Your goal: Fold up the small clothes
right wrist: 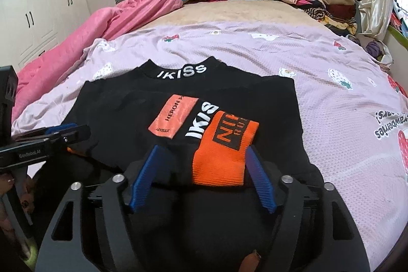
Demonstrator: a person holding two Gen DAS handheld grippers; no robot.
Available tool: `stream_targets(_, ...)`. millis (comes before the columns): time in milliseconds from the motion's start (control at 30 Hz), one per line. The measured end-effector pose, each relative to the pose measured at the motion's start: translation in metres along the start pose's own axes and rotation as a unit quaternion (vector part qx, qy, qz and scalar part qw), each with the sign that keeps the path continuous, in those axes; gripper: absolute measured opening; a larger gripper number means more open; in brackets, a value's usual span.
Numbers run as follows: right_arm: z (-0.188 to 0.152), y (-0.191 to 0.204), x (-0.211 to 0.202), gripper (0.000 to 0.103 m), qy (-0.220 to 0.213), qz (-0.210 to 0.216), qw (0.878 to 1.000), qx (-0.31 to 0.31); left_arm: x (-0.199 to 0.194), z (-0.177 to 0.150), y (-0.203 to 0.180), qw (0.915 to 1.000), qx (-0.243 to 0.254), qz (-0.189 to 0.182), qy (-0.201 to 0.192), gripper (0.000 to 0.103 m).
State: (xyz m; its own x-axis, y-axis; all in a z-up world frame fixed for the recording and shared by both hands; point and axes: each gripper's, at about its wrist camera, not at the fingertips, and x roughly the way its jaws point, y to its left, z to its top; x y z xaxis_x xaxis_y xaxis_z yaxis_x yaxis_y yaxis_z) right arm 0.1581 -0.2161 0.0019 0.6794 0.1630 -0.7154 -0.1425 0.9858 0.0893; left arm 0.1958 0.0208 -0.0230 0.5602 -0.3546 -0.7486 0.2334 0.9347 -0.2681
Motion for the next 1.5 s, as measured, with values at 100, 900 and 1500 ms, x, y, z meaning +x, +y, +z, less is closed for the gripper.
stream_targets(100, 0.001, -0.001, -0.005, 0.08, -0.007, -0.002, 1.0, 0.003, -0.005, 0.001, -0.002, 1.0, 0.001, 0.0, -0.007, 0.057)
stream_targets(900, 0.003, -0.006, -0.034, 0.098, -0.041, -0.007, 0.999, 0.008, -0.032, -0.001, -0.02, 0.9976, 0.022, 0.043, -0.05, 0.093)
stream_targets(1500, -0.004, -0.013, -0.063, 0.098, -0.055, -0.008, 0.998, 0.005, -0.048, -0.023, -0.022, 0.9956, 0.022, 0.057, -0.071, 0.093)
